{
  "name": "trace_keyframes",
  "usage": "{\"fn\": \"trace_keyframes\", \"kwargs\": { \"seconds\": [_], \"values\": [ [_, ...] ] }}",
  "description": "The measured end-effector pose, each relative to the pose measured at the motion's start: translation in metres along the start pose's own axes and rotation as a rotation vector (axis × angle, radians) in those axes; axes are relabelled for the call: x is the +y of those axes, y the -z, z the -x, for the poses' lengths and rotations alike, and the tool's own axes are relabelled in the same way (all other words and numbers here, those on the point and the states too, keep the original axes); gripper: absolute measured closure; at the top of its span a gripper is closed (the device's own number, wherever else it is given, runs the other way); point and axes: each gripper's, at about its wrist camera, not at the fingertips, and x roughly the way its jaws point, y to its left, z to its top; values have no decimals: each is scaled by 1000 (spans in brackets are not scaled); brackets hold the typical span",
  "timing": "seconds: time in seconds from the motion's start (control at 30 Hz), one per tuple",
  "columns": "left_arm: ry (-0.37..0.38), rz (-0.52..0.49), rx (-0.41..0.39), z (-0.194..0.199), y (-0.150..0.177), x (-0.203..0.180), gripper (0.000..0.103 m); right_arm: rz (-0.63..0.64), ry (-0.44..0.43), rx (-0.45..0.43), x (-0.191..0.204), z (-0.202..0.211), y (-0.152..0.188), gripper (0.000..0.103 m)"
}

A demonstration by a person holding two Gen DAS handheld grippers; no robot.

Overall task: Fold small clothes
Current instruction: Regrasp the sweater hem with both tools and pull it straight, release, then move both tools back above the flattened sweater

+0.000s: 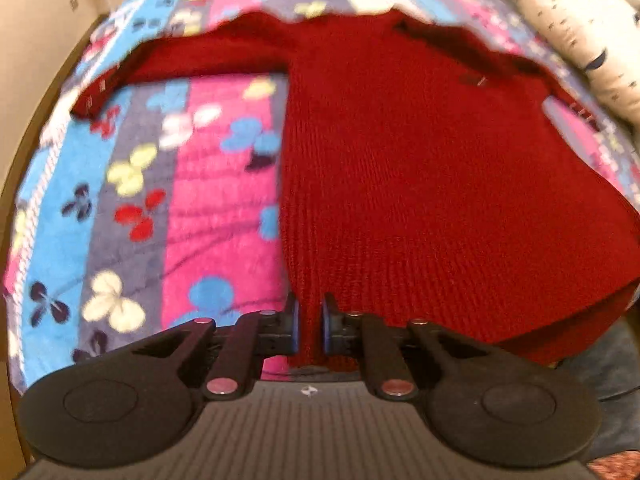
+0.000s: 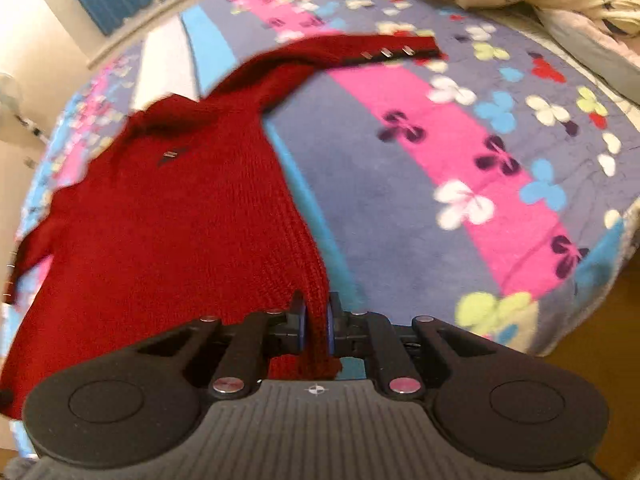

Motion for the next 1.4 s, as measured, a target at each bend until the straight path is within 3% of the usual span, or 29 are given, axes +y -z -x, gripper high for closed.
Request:
{"fn": "trace_keyframes", "kwargs": {
  "seconds": [0.07, 0.1, 0.13, 0.17, 0.27, 0.3, 0.47, 0.57, 0.63, 0.77, 0.93, 1.17, 1.4],
  "values": [
    [-71, 21, 109, -42, 8, 4, 90, 17, 44, 123, -4, -46, 15, 90],
    [-117, 17, 161, -56, 13, 4, 90, 28, 128, 204, -4, -67, 25, 86],
    [-130, -2, 201, -66, 20, 5, 89, 44, 188, 205, -3, -72, 32, 66],
    [-122, -2, 187, -62, 25, 7, 83, 67, 211, 157, 0, -65, 36, 60],
    [-104, -9, 143, -38, 33, 13, 31, 117, 227, 67, 10, -33, 38, 41],
    [-104, -2, 117, -30, 34, 16, 21, 110, 218, 38, 14, -21, 39, 38],
    [-57, 71, -13, 23, 29, 9, 15, 134, 82, -77, 58, 41, 46, 33],
    [-41, 108, -94, 57, 29, -11, 1, 210, -6, -156, 101, 84, 66, 23],
    [-44, 109, -163, 86, 35, -32, 0, 272, -55, -207, 127, 111, 86, 20],
    [1, 65, -223, 129, 43, -68, 0, 336, -110, -298, 161, 158, 120, 17],
    [-18, 66, -215, 148, 58, -88, 0, 395, -118, -371, 176, 188, 150, 15],
    [-52, 52, -198, 146, 67, -85, 0, 419, -100, -356, 175, 188, 167, 13],
    [-80, 79, -145, 121, 48, -64, 0, 415, -84, -314, 180, 159, 141, 13]
  ]
}}
